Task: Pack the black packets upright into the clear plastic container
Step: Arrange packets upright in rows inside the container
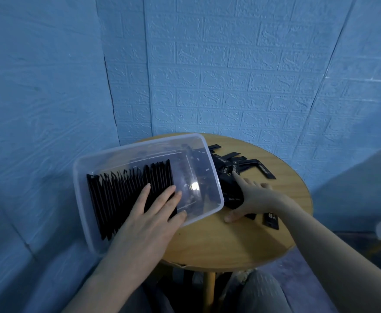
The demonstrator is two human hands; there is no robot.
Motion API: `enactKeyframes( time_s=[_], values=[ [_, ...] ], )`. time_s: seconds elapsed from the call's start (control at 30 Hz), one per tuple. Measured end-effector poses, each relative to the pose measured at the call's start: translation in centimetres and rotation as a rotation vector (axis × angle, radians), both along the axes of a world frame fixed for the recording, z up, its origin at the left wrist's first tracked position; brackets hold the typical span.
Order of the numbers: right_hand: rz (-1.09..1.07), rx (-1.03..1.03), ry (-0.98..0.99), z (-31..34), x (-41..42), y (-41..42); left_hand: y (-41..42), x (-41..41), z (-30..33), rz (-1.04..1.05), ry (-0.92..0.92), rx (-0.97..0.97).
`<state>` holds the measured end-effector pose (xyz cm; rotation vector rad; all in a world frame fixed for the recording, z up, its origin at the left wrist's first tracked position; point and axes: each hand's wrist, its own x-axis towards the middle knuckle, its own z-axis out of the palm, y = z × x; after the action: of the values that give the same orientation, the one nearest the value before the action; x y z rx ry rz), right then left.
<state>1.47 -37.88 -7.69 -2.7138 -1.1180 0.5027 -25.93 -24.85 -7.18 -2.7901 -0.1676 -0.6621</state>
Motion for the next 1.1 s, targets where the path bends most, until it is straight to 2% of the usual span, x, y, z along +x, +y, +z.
enactKeyframes(
  time_s=[0.2,0.47,0.6,0.67,0.77,0.87,0.97,1.1],
  values=[
    [-0.034,0.154,-0.032,2.1,-0.8,1.1,0.2,-0.2,-0.2,-0.002,0.008,-0.008],
    [-0.088,0.291,0.045,2.9,-2.3,0.9,0.4,-0.3,-0.1,-0.005,0.000,-0.007],
    [-0.135,0.553,-0.012,2.9,-2.4,0.7,0.4,-0.5,0.0,0.004,0.010,-0.009],
    [-0.187,0.753,0.070,3.7,-2.5,0.4,0.5,-0.5,0.2,0.006,0.013,-0.011],
    [-0.241,1.198,0.279,5.1,-3.3,-0.7,0.0,-0.4,0.8,-0.009,0.000,-0.012],
    [-0.280,1.451,0.305,4.6,-4.6,-2.3,-1.2,0.0,1.3,-0.052,-0.028,-0.006],
    [-0.299,1.453,0.252,2.8,-5.8,-3.6,-2.5,0.8,1.2,-0.081,-0.029,0.008],
    [-0.311,1.403,0.276,1.2,-6.3,-4.4,-3.2,1.6,0.5,-0.100,0.018,0.001]
  ],
)
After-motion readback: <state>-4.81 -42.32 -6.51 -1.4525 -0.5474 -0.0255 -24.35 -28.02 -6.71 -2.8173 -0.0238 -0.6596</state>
